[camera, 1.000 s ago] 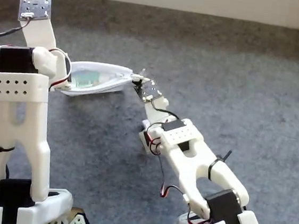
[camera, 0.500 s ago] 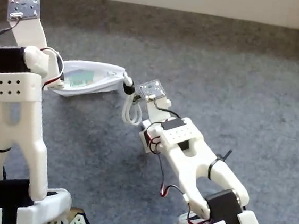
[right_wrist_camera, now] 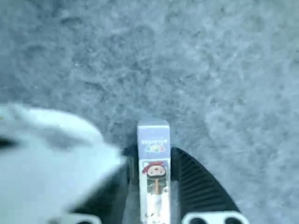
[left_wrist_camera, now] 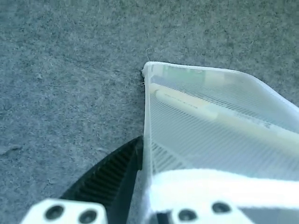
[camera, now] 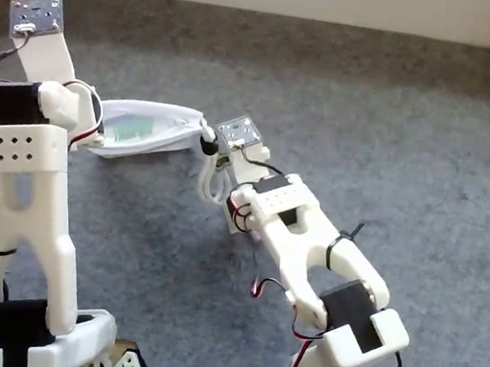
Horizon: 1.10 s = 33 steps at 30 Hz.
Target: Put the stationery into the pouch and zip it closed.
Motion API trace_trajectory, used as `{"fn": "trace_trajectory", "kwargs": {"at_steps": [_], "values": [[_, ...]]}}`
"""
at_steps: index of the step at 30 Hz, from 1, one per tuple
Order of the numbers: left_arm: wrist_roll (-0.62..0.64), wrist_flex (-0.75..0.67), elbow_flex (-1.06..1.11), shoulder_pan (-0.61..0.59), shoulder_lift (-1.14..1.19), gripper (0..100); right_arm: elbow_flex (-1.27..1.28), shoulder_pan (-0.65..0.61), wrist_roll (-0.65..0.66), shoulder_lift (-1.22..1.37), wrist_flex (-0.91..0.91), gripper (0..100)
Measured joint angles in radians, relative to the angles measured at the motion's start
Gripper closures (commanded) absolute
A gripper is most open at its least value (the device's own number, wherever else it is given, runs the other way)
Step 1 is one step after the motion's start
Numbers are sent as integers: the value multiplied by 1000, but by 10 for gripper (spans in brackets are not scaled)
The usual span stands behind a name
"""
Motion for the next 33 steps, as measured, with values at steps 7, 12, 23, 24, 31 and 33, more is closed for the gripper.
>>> {"fn": "trace_trajectory", "kwargs": {"at_steps": [7,12,23,24,31,33], "values": [[0,-3,2,-8,0,993,-2,0,34,2,-2,991],[0,-3,2,-8,0,993,-6,0,55,2,21,991],[0,-3,2,-8,0,993,-38,-2,57,2,167,991],[0,-3,2,-8,0,993,-38,-2,57,2,180,991],[0,-3,2,-8,0,993,-41,-3,57,-11,253,991],[0,-3,2,-8,0,993,-35,-3,57,-48,262,991]]}}
